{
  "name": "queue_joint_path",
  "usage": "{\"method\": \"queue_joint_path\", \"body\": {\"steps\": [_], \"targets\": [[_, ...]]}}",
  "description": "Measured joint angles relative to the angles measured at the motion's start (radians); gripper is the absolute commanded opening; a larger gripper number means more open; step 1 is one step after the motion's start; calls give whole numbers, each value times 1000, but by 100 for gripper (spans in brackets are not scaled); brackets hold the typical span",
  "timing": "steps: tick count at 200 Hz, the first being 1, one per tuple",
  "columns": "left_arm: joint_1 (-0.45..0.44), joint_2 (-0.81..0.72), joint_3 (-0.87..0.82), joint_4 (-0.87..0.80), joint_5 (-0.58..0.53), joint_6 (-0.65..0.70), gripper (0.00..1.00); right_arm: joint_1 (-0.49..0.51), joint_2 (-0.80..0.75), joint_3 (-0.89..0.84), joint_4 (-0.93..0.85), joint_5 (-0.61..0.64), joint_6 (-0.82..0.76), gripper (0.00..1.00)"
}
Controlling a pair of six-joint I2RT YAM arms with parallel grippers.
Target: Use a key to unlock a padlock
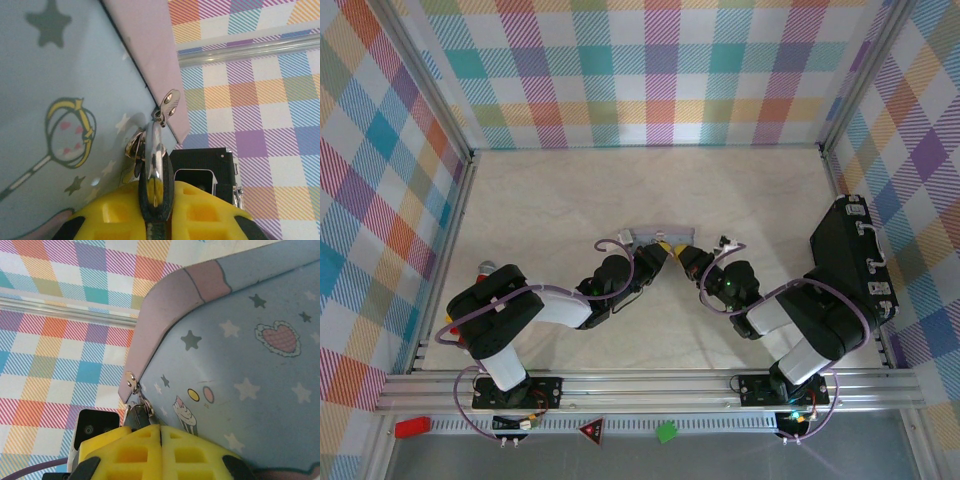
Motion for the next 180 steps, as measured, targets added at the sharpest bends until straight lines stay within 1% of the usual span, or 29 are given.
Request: {"method": "queue_joint_path", "body": {"steps": [41, 56, 85, 102, 120, 154, 180], "targets": [[0, 0, 8, 1, -21, 1, 0, -10, -4, 25, -26, -11, 29, 0], [0, 0, 8, 0, -24, 1, 0, -13, -32, 35, -85, -16, 33, 0], [0, 4, 8, 11, -22, -3, 0, -14, -136, 60, -240, -19, 24, 0], [0, 6, 11, 14, -22, -3, 0, -17, -143, 72, -276, -24, 24, 0], [0, 18, 18, 9, -31, -3, 0, -25, -112, 81, -265, -32, 24, 0], [0, 25, 20, -24, -54, 2, 0, -29, -11, 84, -169, -40, 27, 0], [0, 25, 30, -50, -54, 9, 0, -34, 9, 85, -155, -40, 26, 0]]}}
